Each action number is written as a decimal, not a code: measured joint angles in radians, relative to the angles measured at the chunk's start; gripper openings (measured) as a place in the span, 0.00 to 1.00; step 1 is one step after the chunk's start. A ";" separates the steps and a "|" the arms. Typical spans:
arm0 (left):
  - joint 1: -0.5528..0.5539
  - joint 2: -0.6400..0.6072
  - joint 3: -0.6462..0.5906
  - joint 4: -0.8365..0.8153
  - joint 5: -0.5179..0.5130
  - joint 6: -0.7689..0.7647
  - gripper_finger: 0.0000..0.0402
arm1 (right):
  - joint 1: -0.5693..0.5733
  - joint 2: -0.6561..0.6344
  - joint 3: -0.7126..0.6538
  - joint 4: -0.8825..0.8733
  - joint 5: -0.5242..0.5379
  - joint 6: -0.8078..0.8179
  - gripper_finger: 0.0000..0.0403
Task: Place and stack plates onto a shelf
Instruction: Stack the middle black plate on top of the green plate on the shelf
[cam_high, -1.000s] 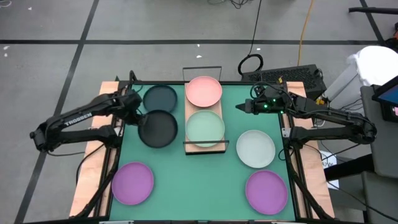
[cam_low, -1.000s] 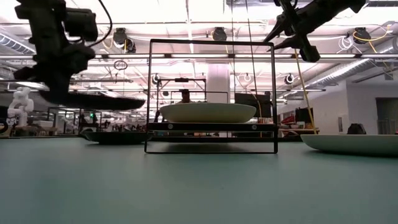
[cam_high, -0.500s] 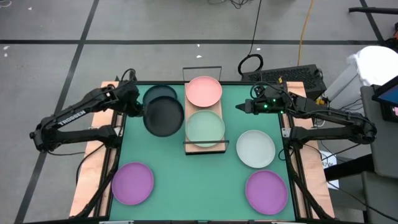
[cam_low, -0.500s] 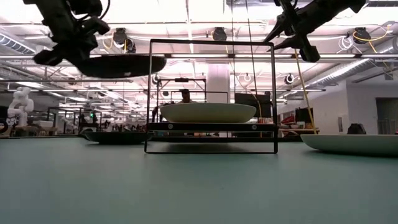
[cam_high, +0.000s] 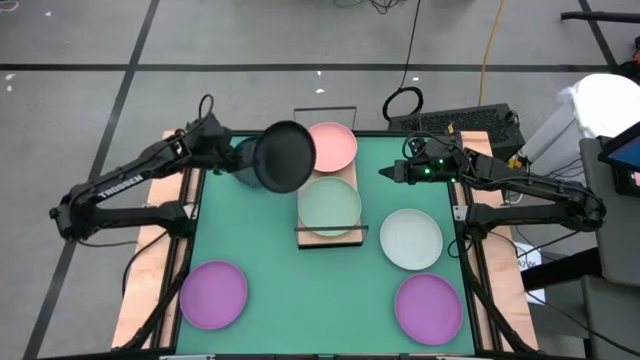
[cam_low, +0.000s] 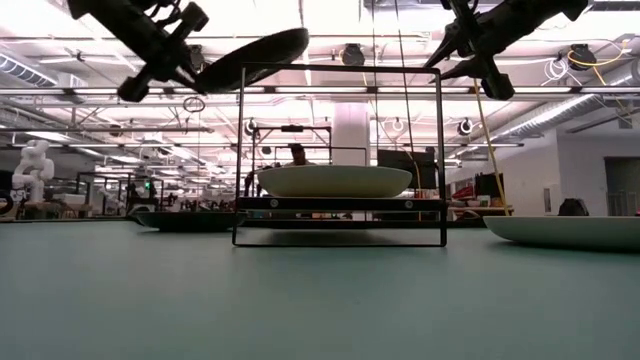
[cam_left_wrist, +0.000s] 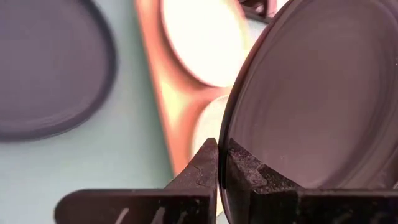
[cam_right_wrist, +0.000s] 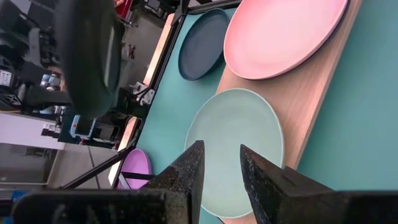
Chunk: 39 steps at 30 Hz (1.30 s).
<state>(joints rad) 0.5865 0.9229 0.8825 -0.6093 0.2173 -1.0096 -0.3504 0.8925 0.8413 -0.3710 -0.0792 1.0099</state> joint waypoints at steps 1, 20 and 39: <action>-0.005 0.008 0.000 0.025 0.001 -0.009 0.02 | 0.000 0.000 0.000 0.000 0.000 -0.003 0.22; -0.172 0.200 0.000 0.285 0.002 -0.138 0.02 | 0.000 0.000 0.000 -0.002 0.003 -0.051 0.22; -0.289 0.362 0.000 0.395 -0.007 -0.196 0.02 | -0.001 -0.112 0.000 -0.009 0.053 -0.109 0.22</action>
<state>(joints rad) 0.2975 1.2853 0.8825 -0.2141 0.2099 -1.2053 -0.3515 0.7801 0.8413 -0.3798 -0.0261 0.9009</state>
